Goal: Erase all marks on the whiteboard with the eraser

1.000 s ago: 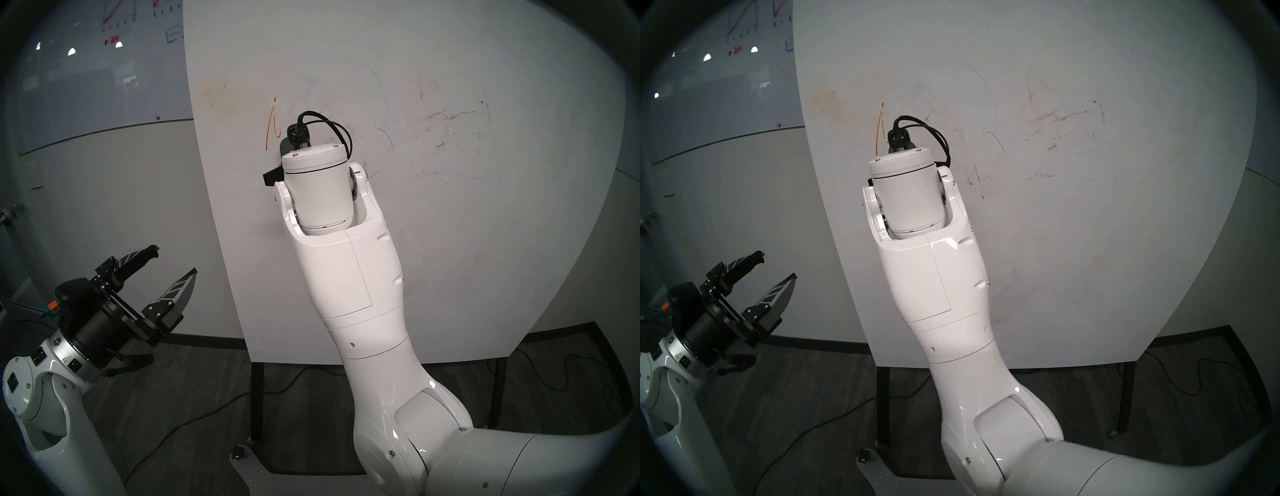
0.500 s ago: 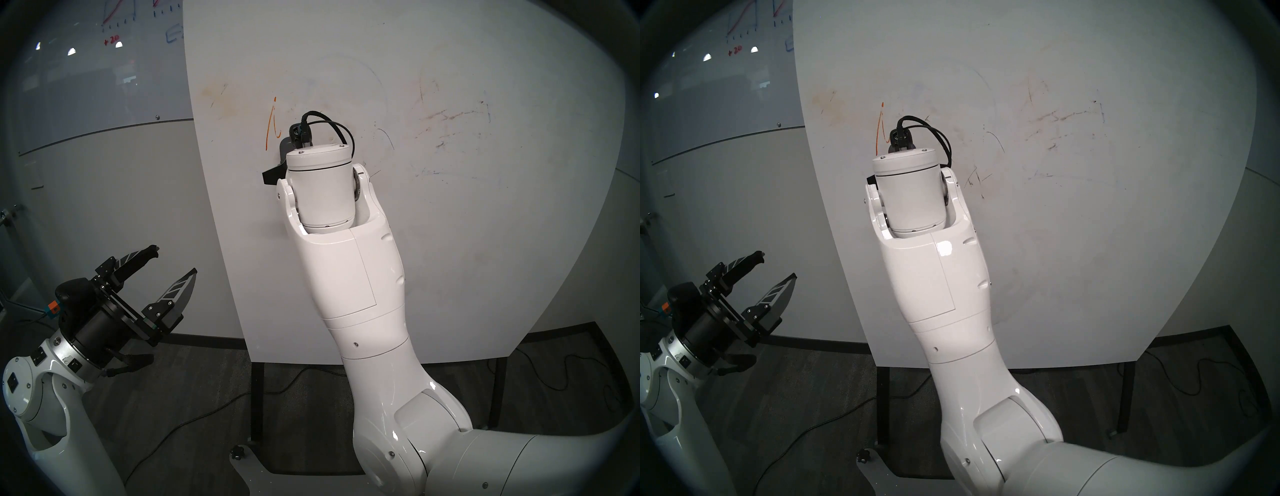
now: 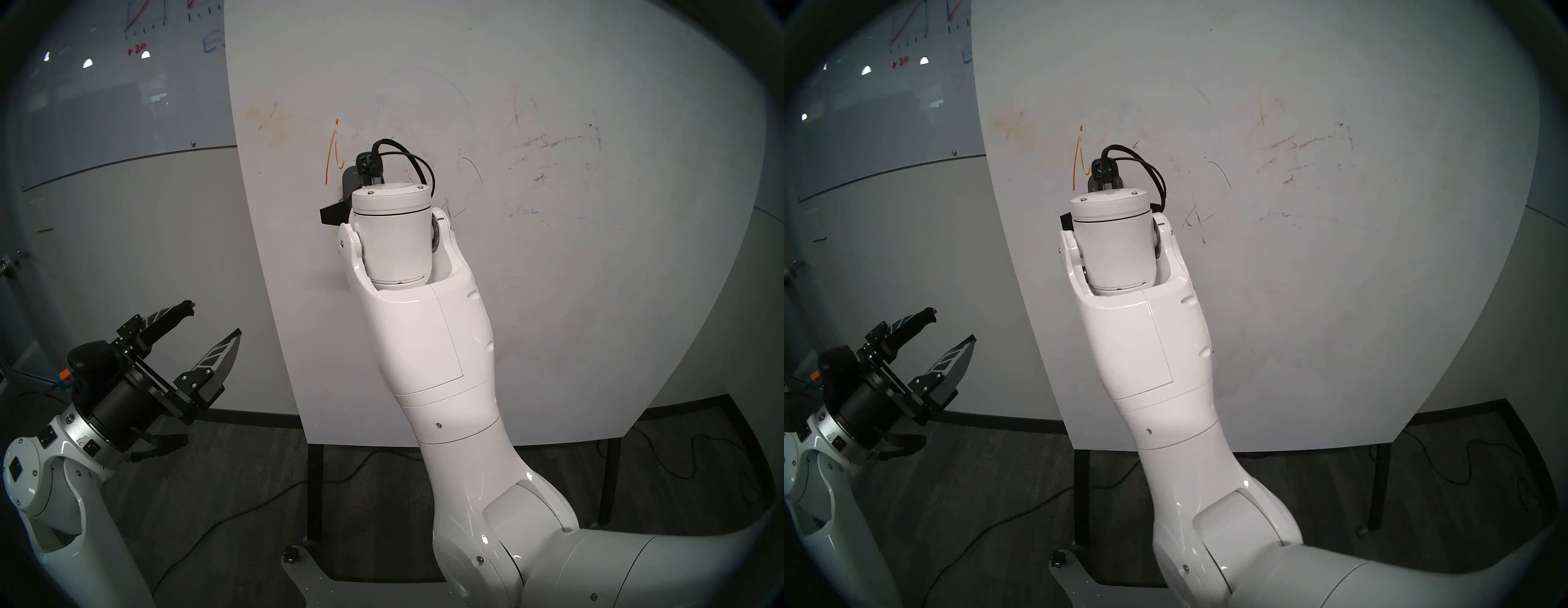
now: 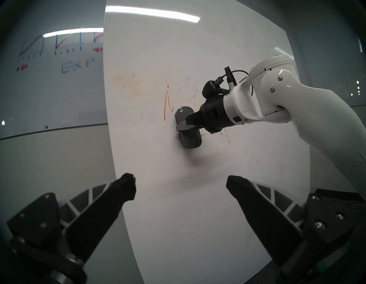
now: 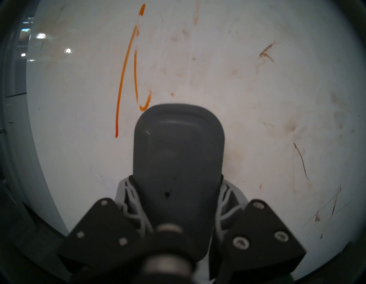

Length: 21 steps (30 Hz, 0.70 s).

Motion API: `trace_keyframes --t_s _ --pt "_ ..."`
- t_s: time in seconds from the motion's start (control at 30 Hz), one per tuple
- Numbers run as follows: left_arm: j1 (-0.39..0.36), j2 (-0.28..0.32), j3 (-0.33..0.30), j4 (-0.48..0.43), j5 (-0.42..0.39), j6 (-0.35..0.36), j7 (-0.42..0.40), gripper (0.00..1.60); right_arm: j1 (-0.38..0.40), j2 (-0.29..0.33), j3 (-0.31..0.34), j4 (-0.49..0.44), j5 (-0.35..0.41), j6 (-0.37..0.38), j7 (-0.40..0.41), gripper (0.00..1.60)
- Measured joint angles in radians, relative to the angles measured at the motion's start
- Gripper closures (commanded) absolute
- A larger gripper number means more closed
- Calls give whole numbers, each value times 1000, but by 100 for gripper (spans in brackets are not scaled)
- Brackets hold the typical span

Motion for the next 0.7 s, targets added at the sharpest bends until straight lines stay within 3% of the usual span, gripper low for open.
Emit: trace_keyframes --t_s 0.07,0.13,0.17,0.2,0.27,0.3,0.37,0.4,0.7 --pt "0 0 0 0 0 0 0 0 -1 1 -2 1 5 -6 -5 99" --pt "0 0 0 0 0 0 0 0 -3 2 -7 3 17 -19 -14 85" --pt "0 0 0 0 0 0 0 0 -4 2 -9 4 20 -23 -17 85" --pt "0 0 0 0 0 0 0 0 -5 2 -10 4 23 -26 -19 59" --pt "0 0 0 0 0 0 0 0 -6 3 -12 6 29 -34 -25 38" --pt "0 0 0 0 0 0 0 0 -7 3 -13 6 31 -36 -27 38" --pt "0 0 0 0 0 0 0 0 -7 4 -15 7 35 -42 -31 21" --pt "0 0 0 0 0 0 0 0 -8 4 -17 8 37 -44 -33 3" --pt "0 0 0 0 0 0 0 0 -12 6 -29 9 50 -64 -51 0"
